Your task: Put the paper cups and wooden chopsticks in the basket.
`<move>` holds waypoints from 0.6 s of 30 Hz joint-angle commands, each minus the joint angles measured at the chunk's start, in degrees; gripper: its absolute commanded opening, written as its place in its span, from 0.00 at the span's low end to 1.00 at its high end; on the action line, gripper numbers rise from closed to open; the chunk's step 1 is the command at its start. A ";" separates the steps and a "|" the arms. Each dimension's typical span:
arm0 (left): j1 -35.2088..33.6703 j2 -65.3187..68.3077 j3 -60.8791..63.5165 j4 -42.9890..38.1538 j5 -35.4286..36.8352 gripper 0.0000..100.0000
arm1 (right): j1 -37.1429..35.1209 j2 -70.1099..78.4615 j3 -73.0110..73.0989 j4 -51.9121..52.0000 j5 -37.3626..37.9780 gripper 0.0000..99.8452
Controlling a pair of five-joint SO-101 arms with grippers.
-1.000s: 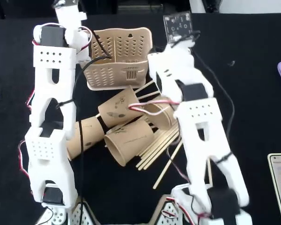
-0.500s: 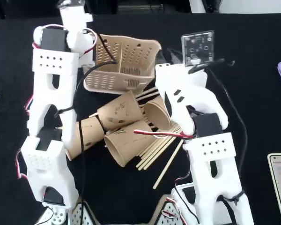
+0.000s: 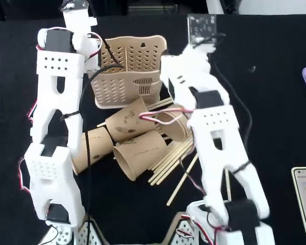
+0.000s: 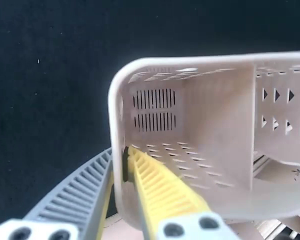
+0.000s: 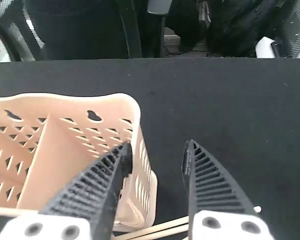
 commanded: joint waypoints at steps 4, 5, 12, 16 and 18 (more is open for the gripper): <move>0.22 0.62 -0.75 0.35 -0.35 0.03 | -1.58 4.44 -5.85 -1.41 -0.09 0.18; 0.31 0.62 -0.75 0.35 -0.35 0.03 | -1.93 5.41 -5.93 -1.41 -0.09 0.18; 1.89 0.97 -0.31 -1.05 -0.35 0.03 | -2.02 6.11 -6.02 -1.05 -0.44 0.18; 2.07 0.97 -0.66 -1.67 -0.35 0.03 | -2.29 3.30 -5.76 -1.49 -0.09 0.18; 2.15 0.97 -0.66 -1.67 -0.35 0.03 | -2.55 4.62 -5.93 -3.52 -0.09 0.18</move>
